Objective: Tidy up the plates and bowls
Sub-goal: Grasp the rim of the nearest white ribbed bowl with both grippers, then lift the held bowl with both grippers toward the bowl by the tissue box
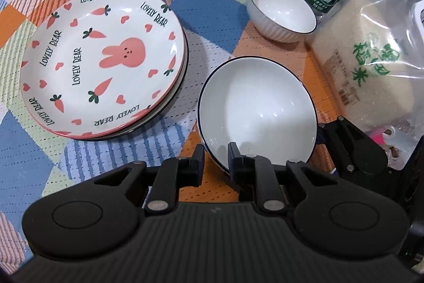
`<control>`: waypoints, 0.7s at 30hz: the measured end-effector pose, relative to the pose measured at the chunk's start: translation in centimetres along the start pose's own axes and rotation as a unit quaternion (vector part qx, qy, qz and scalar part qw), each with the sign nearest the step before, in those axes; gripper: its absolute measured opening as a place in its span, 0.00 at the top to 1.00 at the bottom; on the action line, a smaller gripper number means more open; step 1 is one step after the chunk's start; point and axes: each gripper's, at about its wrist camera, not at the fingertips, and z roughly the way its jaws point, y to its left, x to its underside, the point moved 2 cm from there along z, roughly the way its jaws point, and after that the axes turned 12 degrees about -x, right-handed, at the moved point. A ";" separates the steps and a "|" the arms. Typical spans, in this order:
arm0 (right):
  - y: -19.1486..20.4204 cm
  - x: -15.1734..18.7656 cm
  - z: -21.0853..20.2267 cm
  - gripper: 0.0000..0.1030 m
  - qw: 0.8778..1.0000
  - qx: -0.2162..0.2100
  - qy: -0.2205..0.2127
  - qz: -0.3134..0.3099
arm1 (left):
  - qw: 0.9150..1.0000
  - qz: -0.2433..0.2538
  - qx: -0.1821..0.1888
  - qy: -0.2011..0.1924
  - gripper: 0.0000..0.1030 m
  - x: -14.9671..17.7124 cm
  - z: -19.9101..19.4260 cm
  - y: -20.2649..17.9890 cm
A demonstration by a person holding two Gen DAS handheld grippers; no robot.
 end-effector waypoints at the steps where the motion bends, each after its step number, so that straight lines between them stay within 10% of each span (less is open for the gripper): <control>1: -0.1 0.0 0.1 0.11 1.000 -0.002 0.002 0.001 | 1.000 0.001 -0.002 0.002 0.84 0.0 0.1 0.0; 21: 0.7 0.2 -2.3 0.10 0.999 0.013 0.026 -0.024 | 1.000 -0.015 -0.009 0.003 0.84 -0.1 -0.1 0.4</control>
